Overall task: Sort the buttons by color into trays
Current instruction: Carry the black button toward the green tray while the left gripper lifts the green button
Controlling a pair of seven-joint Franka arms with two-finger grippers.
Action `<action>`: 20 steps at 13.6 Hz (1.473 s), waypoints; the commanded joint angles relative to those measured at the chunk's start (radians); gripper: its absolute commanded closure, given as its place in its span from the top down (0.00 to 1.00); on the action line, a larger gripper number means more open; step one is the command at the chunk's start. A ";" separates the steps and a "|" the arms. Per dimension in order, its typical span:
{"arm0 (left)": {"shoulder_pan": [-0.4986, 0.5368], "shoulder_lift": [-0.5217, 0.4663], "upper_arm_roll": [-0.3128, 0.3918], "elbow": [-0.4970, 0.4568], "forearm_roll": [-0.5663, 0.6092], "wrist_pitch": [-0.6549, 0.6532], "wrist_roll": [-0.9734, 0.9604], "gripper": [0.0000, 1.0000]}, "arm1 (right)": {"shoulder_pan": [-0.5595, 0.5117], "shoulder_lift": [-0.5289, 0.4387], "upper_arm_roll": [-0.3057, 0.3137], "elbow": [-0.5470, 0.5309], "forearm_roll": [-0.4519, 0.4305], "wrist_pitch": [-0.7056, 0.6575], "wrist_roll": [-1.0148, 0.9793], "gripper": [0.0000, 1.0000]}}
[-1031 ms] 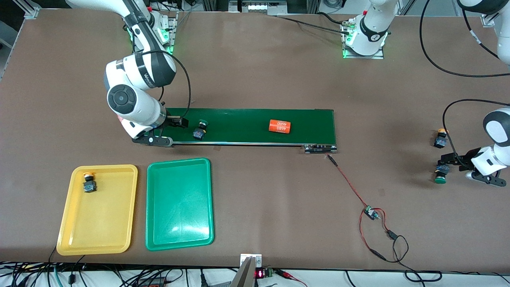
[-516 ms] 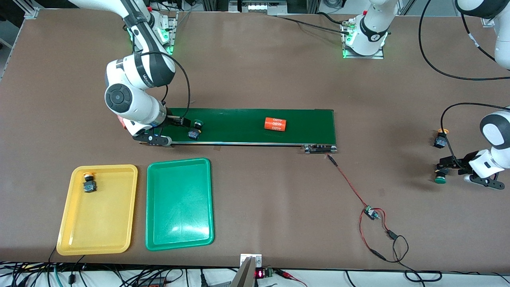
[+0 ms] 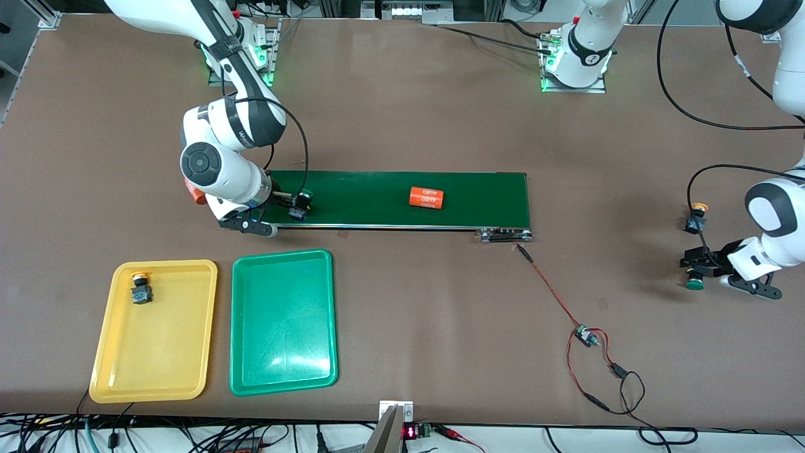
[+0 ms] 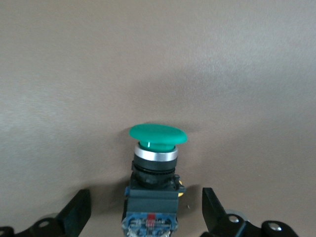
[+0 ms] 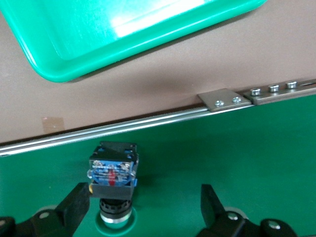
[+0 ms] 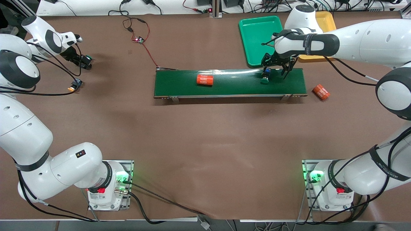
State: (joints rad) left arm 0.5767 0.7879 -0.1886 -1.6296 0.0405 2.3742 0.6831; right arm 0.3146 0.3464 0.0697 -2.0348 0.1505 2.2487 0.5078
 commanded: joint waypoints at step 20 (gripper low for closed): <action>-0.273 -0.627 -0.025 -0.453 0.009 -0.308 -0.428 0.00 | -0.051 0.054 -0.033 0.327 -0.165 -0.192 -0.191 0.01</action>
State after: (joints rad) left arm 0.3322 0.2772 -0.2241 -1.9649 0.0410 2.0608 0.3274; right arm 0.2871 0.3615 0.0320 -1.7763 0.0608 2.0735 0.3797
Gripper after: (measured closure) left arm 0.577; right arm 0.595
